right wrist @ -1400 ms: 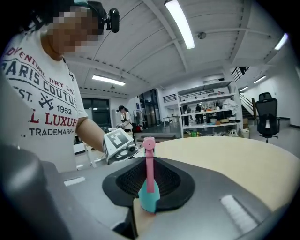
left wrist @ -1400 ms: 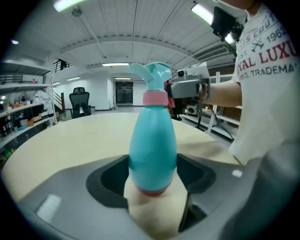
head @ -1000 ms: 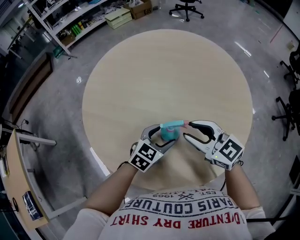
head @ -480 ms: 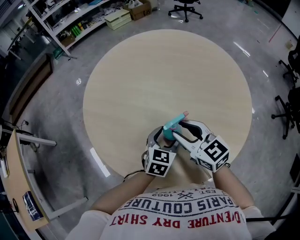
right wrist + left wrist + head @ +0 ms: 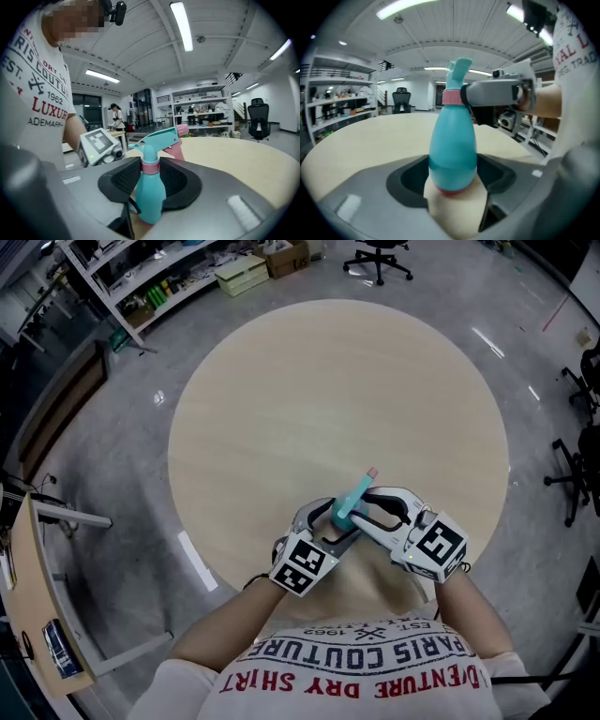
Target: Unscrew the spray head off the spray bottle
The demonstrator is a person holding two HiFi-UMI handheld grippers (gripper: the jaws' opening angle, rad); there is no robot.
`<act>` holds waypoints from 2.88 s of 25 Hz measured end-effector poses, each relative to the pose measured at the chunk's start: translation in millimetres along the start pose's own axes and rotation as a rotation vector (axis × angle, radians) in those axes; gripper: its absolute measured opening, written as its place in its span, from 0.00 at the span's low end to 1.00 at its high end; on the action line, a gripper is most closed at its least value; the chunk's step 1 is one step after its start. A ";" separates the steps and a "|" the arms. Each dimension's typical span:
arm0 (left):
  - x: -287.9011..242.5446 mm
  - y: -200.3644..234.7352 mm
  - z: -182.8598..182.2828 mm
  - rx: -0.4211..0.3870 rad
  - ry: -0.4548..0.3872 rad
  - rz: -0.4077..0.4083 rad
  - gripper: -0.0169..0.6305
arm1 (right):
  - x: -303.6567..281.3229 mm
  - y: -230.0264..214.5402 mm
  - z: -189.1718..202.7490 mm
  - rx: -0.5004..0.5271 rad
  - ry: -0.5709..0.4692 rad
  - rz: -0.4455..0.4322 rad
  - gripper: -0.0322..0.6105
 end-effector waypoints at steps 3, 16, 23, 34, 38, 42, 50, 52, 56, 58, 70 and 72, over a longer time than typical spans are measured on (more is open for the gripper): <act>2.7 18.0 -1.0 -0.191 0.036 0.163 0.52 | -0.4 -11.4 -3.9 0.084 0.032 -0.166 0.25; 7.4 22.7 -1.1 -0.221 0.061 0.223 0.52 | -4.1 -9.3 -1.3 0.053 0.015 -0.240 0.37; 6.3 -1.5 0.1 0.065 0.049 -0.083 0.52 | 0.4 12.6 1.3 -0.071 -0.047 0.061 0.37; 1.3 -25.3 -2.9 0.175 0.065 -0.197 0.52 | -10.8 27.3 4.1 -0.060 -0.013 0.224 0.26; 8.2 -20.3 2.1 0.088 0.062 -0.110 0.52 | -7.1 26.3 1.2 -0.006 0.007 0.130 0.25; 9.7 -6.6 8.7 -0.117 0.063 0.087 0.52 | -4.1 16.0 3.0 0.098 0.031 -0.072 0.25; 5.0 13.8 -10.0 -0.394 0.121 0.344 0.52 | -3.1 -12.1 -5.1 0.228 0.081 -0.384 0.25; 5.5 14.5 -8.4 -0.399 0.112 0.353 0.52 | -3.5 -12.7 -3.3 0.193 0.065 -0.407 0.25; 6.5 13.0 -4.8 -0.392 0.087 0.350 0.52 | -2.4 -11.5 -3.4 0.157 0.050 -0.423 0.25; 5.6 13.1 -3.3 -0.380 0.079 0.340 0.52 | 0.1 -12.8 -4.6 0.140 0.014 -0.416 0.25; 9.5 10.8 9.1 -0.224 0.081 0.190 0.52 | 42.5 7.6 -46.3 0.119 -0.212 -0.247 0.25; 10.9 8.5 11.5 -0.187 0.070 0.165 0.52 | 59.7 13.1 -57.8 0.135 -0.246 -0.205 0.25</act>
Point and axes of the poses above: the fingertips, and each gripper's own axes: x backward along the fingers, y to its left, z out of its underside, the point moved 10 cm from there along x, backward along the fingers, and after that the axes turned 13 degrees about y, right-handed, at the moved point
